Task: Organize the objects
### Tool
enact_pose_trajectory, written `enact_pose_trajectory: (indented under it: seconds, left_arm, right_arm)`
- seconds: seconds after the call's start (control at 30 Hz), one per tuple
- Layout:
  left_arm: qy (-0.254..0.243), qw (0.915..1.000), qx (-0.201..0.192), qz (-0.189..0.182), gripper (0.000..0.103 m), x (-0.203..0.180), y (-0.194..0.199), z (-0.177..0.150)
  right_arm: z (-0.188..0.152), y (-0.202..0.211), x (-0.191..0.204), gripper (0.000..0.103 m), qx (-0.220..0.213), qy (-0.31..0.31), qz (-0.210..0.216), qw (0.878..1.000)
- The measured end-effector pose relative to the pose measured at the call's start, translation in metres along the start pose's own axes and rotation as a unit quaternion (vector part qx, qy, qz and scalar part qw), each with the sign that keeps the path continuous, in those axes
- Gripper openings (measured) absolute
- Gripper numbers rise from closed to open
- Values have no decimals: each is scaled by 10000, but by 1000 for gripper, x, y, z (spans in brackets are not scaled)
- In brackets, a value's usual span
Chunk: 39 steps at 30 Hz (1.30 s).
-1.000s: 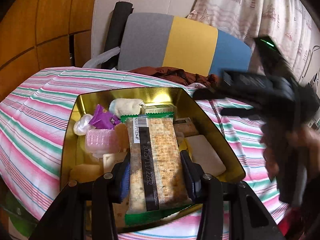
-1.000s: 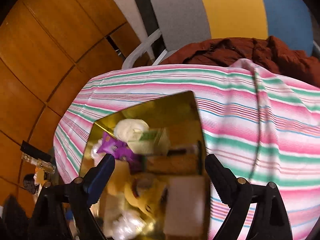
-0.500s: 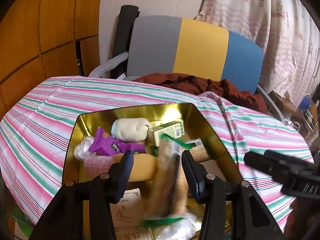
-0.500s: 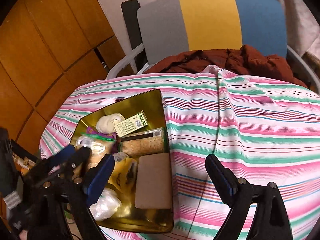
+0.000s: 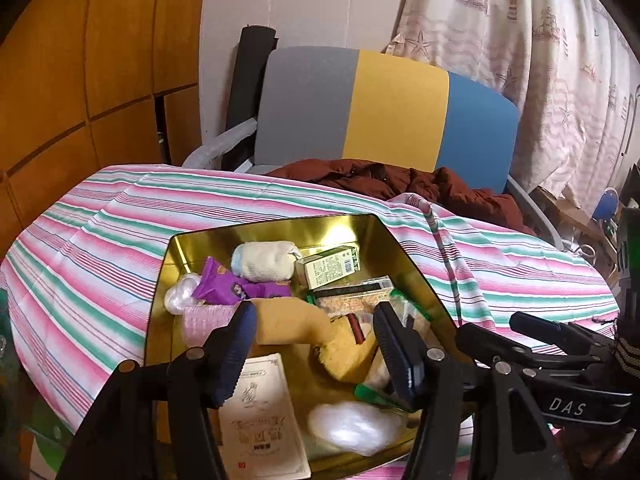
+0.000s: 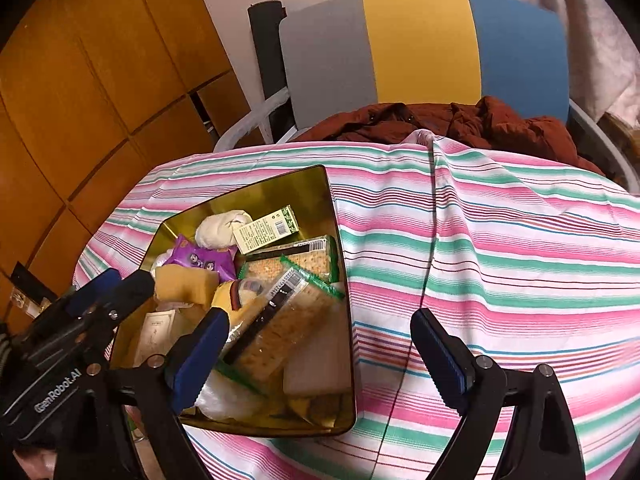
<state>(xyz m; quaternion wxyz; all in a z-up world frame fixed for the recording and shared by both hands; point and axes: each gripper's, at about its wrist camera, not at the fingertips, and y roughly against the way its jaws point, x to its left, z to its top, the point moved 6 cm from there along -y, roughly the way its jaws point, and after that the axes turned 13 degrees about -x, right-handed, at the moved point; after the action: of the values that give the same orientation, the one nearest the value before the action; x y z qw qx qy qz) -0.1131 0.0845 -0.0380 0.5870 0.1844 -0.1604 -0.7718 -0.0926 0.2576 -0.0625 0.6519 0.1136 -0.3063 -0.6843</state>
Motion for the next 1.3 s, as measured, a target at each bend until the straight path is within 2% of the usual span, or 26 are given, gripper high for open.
enact_pose_trajectory:
  seconds: [0.17, 0.3, 0.43, 0.63, 0.8, 1.03, 1.3]
  left_arm:
    - [9, 9999, -25, 138, 63, 5, 9, -2]
    - [0, 9995, -95, 310, 70, 11, 20, -5]
    - [39, 9989, -138, 450, 73, 20, 31, -10]
    - [-56, 9930, -369, 1119, 73, 39, 54, -18]
    - [106, 9888, -369, 1439, 73, 55, 65, -26]
    - [387, 9886, -283, 1429, 72, 61, 68, -35]
    - [347, 9910, -291, 1263, 71, 52, 68, -35]
  right_arm:
    - [-3, 6, 1, 93, -116, 124, -162, 9997]
    - [-3, 15, 3, 96, -306, 211, -311, 9988]
    - [-2, 26, 7, 100, -557, 380, -494, 9965]
    - [-2, 42, 10, 103, -911, 672, -849, 9899]
    - [-7, 55, 20, 103, -1128, 980, -928, 9844]
    - [-15, 57, 28, 103, -1075, 951, -753, 9868]
    - [-19, 58, 30, 103, -1009, 870, -650, 9889]
